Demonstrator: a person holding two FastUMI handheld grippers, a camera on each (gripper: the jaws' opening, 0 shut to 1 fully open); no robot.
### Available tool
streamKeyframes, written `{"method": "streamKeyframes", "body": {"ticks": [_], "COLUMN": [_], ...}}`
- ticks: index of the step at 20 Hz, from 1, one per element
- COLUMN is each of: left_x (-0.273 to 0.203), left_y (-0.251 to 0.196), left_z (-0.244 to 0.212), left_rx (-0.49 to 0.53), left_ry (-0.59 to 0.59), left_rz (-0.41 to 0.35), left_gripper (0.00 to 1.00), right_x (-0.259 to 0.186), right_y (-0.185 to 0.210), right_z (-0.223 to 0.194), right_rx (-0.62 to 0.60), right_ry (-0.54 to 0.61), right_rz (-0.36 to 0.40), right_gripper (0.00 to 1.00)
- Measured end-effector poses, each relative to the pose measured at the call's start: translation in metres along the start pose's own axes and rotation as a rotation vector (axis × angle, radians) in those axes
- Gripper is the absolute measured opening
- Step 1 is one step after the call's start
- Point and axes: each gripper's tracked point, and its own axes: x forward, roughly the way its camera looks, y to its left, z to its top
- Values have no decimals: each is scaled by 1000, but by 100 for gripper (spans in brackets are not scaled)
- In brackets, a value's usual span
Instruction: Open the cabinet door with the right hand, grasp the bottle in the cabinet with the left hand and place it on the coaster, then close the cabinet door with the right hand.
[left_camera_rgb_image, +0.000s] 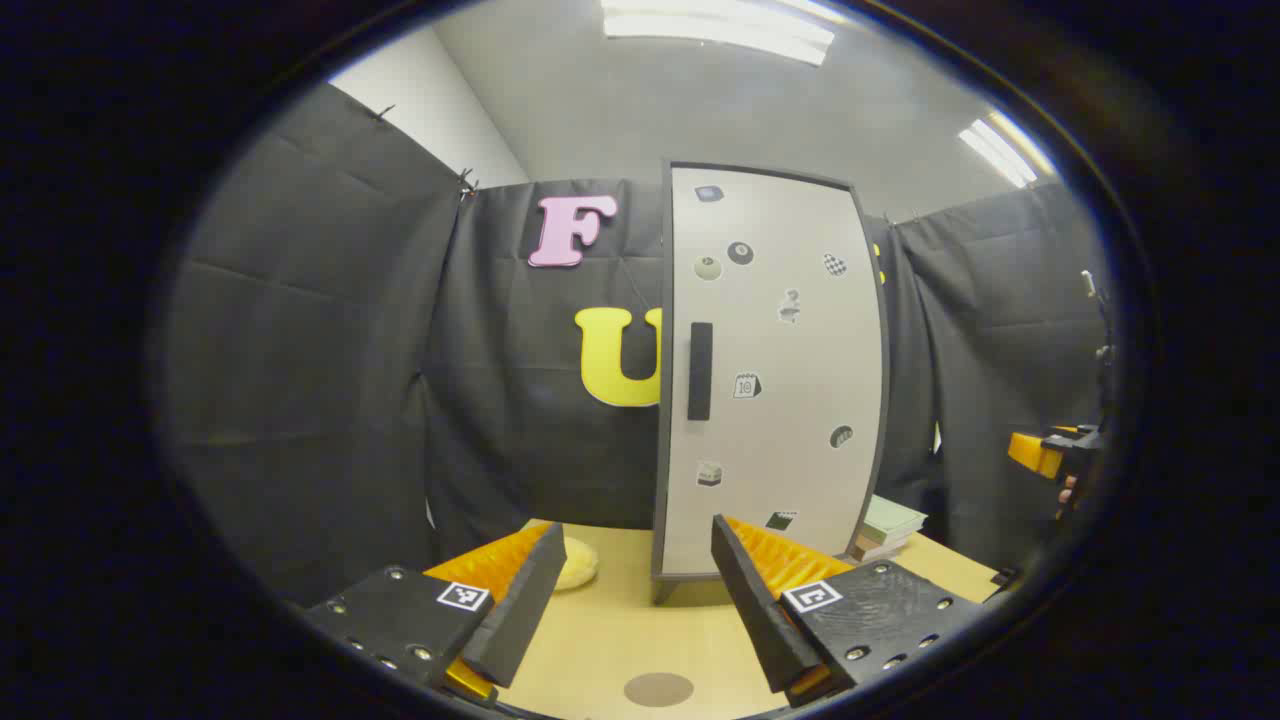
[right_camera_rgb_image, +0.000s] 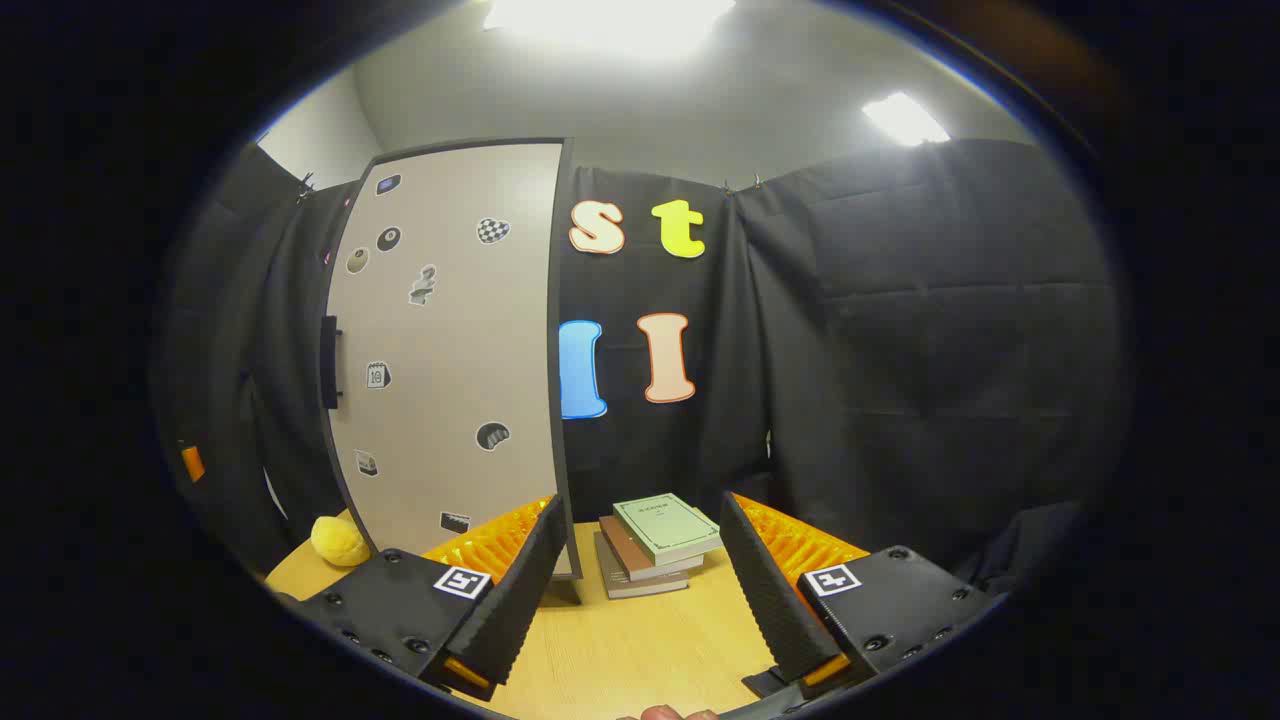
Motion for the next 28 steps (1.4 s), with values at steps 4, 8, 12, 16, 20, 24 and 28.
{"method": "streamKeyframes", "body": {"ticks": [4,8,12,16,20,24,28], "left_x": [-7,-10,-6,0,4,5,-3], "left_y": [1,4,13,17,28,37,52], "left_z": [-18,-23,-16,-15,-13,-13,-12], "left_rx": [-22,-22,-18,-21,-23,-39,-35], "left_ry": [27,35,24,19,11,6,-6], "left_rz": [6,9,22,16,33,48,83], "left_gripper": [90,90,90,90,90,90,90], "right_x": [-1,3,7,10,13,17,26], "right_y": [15,28,43,57,75,107,141], "right_z": [-3,1,4,9,15,23,37], "right_rx": [-9,-20,-3,-7,-5,-12,-17], "right_ry": [15,9,9,-2,-14,-15,-2], "right_rz": [41,63,84,100,121,184,240], "right_gripper": [98,98,98,98,98,98,93]}}
